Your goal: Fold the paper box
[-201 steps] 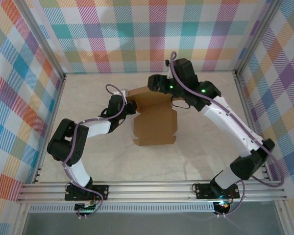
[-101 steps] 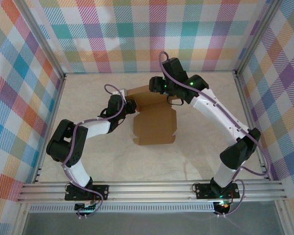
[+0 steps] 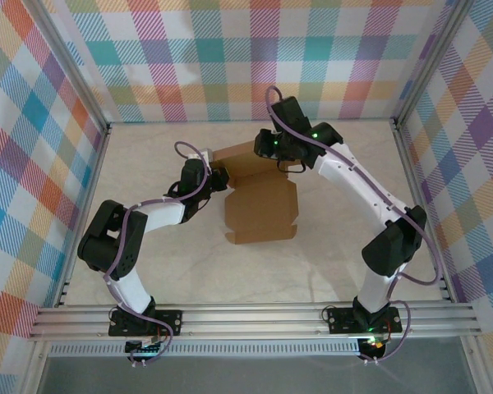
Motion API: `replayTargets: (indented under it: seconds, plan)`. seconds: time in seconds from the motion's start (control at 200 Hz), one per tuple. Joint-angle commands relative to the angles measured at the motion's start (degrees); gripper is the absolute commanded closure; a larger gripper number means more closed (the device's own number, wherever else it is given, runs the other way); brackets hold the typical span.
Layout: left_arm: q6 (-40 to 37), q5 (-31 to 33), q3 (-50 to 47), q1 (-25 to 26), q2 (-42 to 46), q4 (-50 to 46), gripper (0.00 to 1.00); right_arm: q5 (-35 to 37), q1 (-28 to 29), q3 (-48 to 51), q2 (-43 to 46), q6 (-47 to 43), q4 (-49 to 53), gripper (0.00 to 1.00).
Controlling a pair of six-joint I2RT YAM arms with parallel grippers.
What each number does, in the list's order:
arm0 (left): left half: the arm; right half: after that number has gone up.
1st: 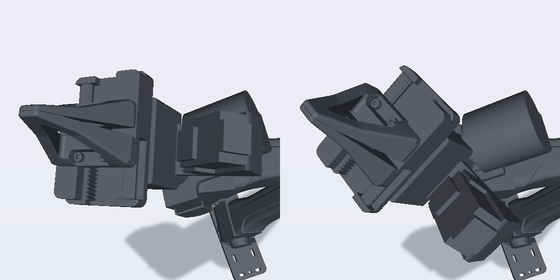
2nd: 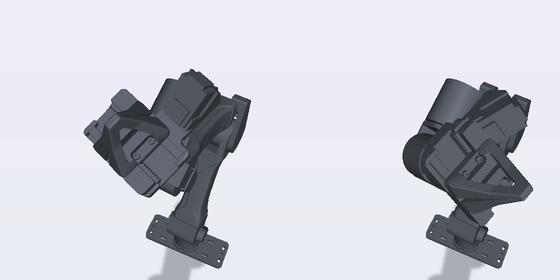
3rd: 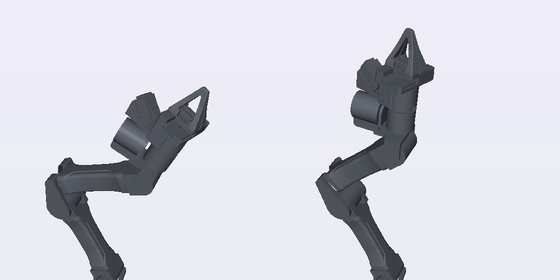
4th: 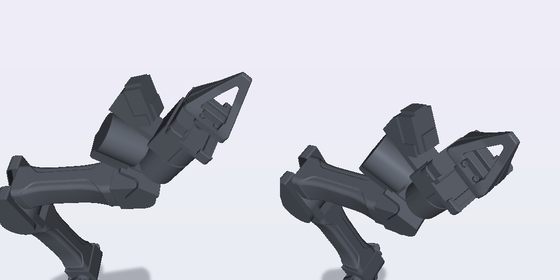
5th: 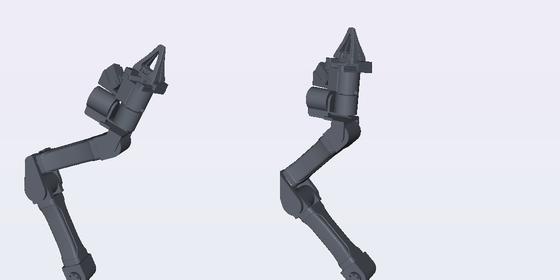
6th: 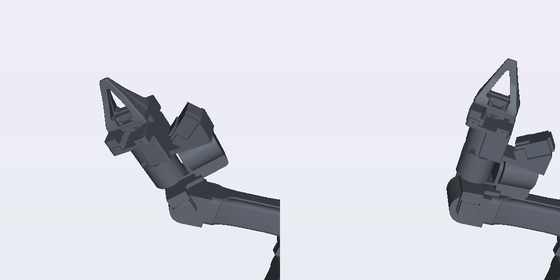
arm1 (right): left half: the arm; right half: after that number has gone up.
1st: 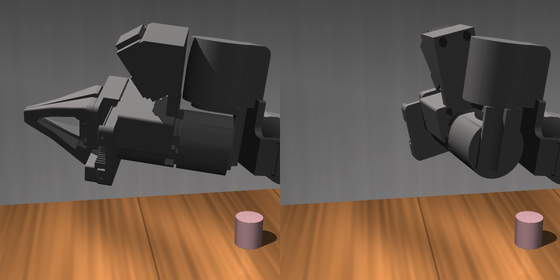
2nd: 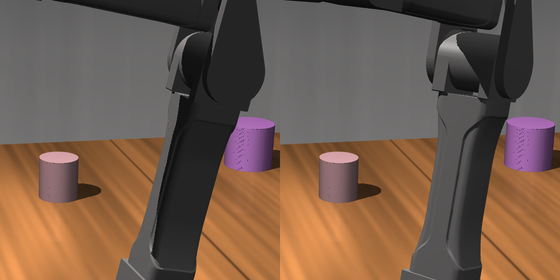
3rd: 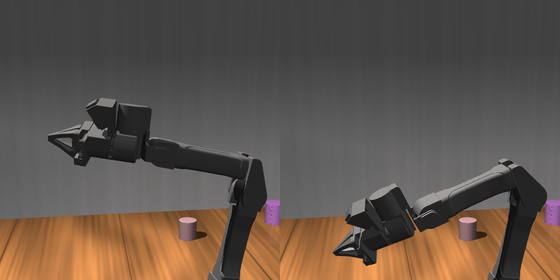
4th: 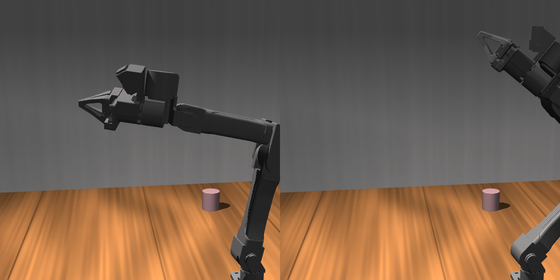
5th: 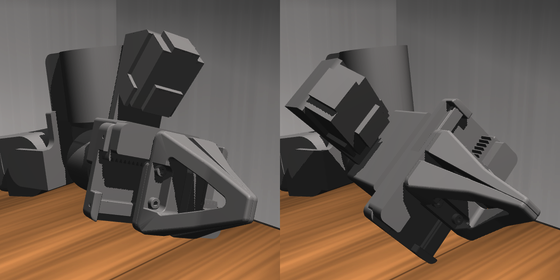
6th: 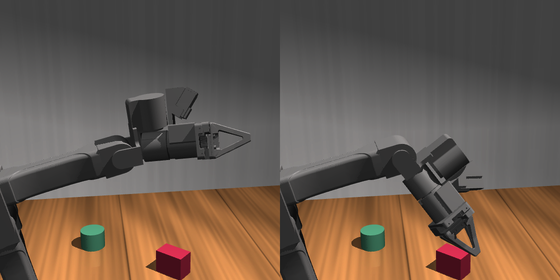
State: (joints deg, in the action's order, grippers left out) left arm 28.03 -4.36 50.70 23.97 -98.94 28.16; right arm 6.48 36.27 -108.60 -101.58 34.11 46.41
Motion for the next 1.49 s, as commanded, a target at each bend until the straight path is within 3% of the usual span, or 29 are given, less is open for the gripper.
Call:
replayTargets:
  seconds: [0.0,0.135,0.215,0.27,0.315,0.345,0.4,0.5,0.56,0.685,0.895,1.0,1.135,1.28,1.49]
  plan:
    - [0.05,-1.11,-0.20,0.73,0.67,2.66,1.00,-2.00,0.03,-2.22,-0.82,1.12,0.45,0.83]
    - [-0.03,-1.09,-0.33,0.73,0.61,2.63,1.00,-1.91,0.03,-2.24,-0.71,1.31,0.41,1.00]
    - [-0.08,-1.06,-0.31,0.73,0.53,2.60,1.00,-2.20,-0.02,-2.07,-0.55,1.56,0.26,0.99]
    - [-0.12,-1.09,-0.32,0.72,0.48,2.60,1.00,-2.00,0.03,-1.84,-0.40,1.70,0.13,0.86]
    - [-0.03,-1.13,-0.32,0.72,0.42,2.60,1.00,-1.92,0.01,-1.44,-0.23,1.75,-0.28,0.83]
    - [-0.08,-1.16,-0.32,0.73,0.45,2.60,1.00,-1.84,0.03,-1.30,-0.11,1.75,-0.44,0.85]
    - [0.08,-1.17,-0.32,0.72,0.41,2.59,1.00,-2.16,0.03,-1.24,-0.08,1.71,-0.58,1.00]
    - [0.17,-1.25,-0.08,0.69,0.35,2.21,1.00,-2.26,0.02,-0.78,0.43,1.55,-0.96,1.00]
    - [0.28,-1.37,0.23,0.73,0.24,1.67,1.00,-2.35,0.03,0.12,1.43,1.49,-2.19,0.79]
    - [0.60,-1.35,1.32,0.61,0.17,-1.07,1.00,-2.28,0.03,2.42,4.82,0.57,-4.36,0.58]
    - [0.07,-1.79,4.15,0.30,0.20,-8.52,1.00,2.43,0.02,8.86,14.45,-5.48,-6.39,0.36]
    - [-0.33,-2.93,4.46,0.12,0.51,-10.14,1.00,6.86,-1.55,14.20,20.35,-10.68,-10.21,0.36]
    - [-0.55,-7.50,4.00,-0.25,1.00,-8.89,1.00,-2.83,-13.10,19.25,24.78,-9.08,-11.23,0.44]
    - [-1.61,-11.46,4.32,-0.24,1.79,-9.00,1.00,-15.20,-23.70,21.27,23.56,-11.33,-10.63,0.51]
    - [-1.44,-13.65,4.17,-0.24,1.90,-7.52,1.00,-23.19,-24.85,21.14,18.52,-26.16,-10.03,0.50]
